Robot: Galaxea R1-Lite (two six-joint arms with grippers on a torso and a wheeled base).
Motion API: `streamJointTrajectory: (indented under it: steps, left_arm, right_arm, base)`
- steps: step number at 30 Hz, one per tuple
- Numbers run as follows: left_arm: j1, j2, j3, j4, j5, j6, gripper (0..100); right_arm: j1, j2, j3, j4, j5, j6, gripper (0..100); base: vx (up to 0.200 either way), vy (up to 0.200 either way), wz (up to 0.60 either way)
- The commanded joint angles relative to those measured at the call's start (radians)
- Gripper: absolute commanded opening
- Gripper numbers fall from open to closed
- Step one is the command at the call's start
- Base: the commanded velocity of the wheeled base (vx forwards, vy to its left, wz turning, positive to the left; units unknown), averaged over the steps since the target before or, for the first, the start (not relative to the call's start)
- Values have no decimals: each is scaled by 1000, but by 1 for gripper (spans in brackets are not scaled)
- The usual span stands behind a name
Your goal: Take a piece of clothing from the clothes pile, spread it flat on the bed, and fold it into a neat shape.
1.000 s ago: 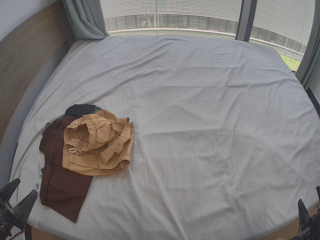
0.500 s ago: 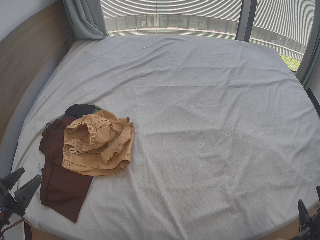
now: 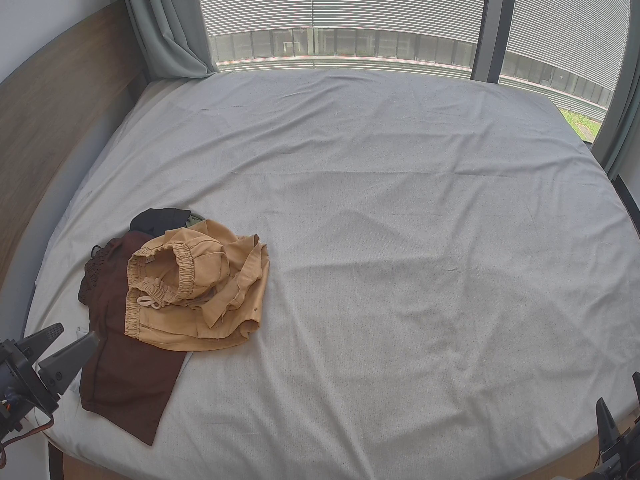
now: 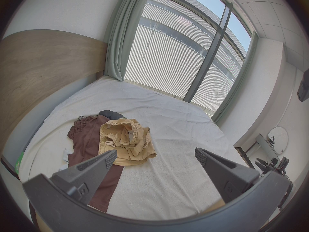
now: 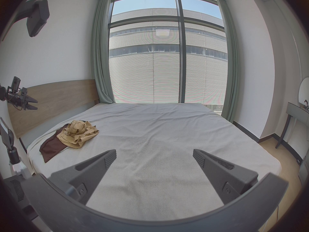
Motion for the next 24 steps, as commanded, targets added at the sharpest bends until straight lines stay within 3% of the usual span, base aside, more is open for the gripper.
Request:
streamJointTrajectory:
  steps: [1,24]
  left_arm:
    - [0,45,-8,-4,-10,-3,100]
    - [3,242,-48,-149,-12,-61,100]
  right_arm:
    - [0,-16,18,0,0,1,100]
    - [2,-16,18,-2,0,1,100]
  base:
    - [0,0,0]
    - [0,0,0]
